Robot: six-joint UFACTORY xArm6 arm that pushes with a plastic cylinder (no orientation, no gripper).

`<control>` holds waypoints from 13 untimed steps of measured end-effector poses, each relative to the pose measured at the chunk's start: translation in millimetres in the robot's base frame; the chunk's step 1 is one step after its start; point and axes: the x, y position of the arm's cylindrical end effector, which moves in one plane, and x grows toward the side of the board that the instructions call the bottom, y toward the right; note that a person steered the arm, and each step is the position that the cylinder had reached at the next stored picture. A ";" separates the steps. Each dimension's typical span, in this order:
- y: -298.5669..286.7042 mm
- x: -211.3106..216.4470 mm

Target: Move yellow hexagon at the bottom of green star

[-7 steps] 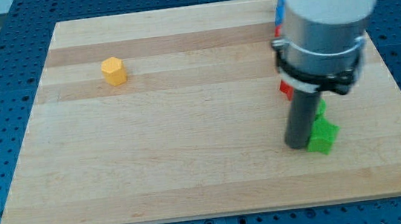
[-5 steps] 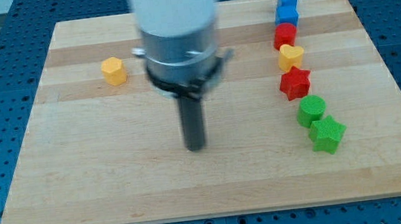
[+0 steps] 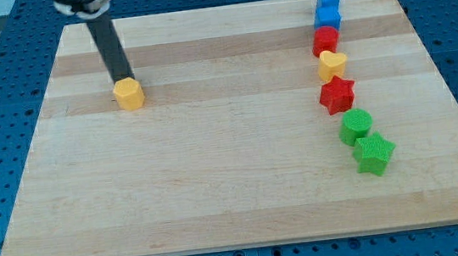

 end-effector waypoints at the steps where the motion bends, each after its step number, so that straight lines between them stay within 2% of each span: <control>1: -1.1 11.7; 3: 136.2 162.9; 5: 139.5 80.3; 6: 80.0 112.0; 7: 85.8 146.1; 8: 117.3 188.3; 10: 35.3 177.9; 11: 71.2 222.6; 12: 145.9 255.6; 13: 149.6 256.0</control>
